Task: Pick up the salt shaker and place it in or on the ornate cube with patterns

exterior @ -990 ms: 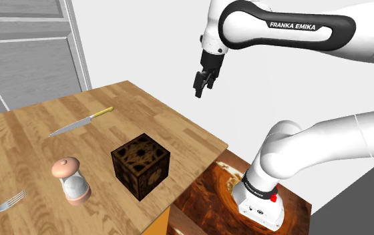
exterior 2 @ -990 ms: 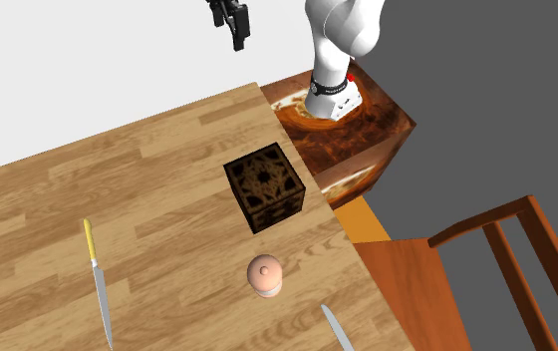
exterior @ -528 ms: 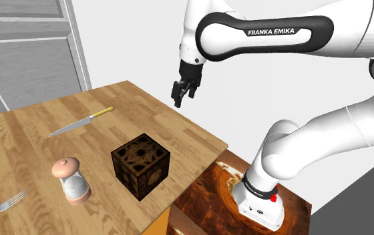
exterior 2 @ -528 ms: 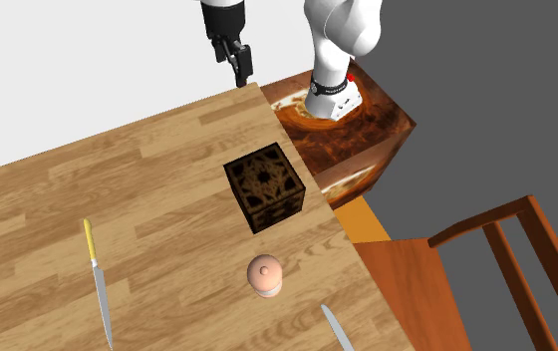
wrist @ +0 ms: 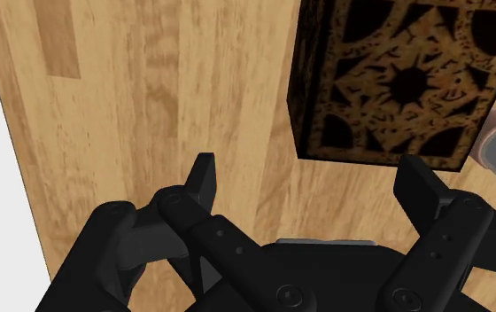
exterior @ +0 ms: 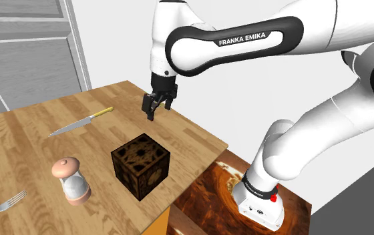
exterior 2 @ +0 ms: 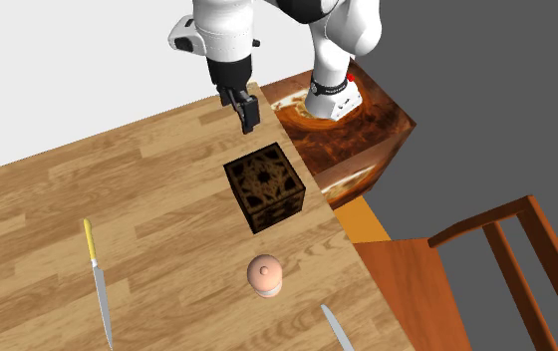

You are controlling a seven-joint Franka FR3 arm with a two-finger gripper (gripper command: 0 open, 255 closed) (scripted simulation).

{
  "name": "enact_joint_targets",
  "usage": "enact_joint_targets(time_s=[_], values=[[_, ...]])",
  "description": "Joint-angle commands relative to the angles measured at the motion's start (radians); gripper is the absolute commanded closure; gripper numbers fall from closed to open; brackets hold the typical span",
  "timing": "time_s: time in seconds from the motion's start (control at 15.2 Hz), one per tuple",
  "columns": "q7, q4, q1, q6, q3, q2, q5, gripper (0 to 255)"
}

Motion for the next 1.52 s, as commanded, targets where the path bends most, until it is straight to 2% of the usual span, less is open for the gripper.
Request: enact_joint_targets(time_s=[0.0, 0.4, 0.86, 1.12, 1.45], values=[[0.036, 0.028, 0.009, 0.034, 0.03, 0.055, 0.007, 0], [0.15, 0.152, 0.031, 0.111, 0.115, 0.239, -0.008, 0], [0.298, 0.347, 0.07, 0.164, 0.19, 0.476, -0.092, 0], [0.383, 0.487, 0.114, 0.17, 0.211, 0.62, -0.16, 0], [0.469, 0.691, 0.193, 0.149, 0.212, 0.803, -0.243, 0]])
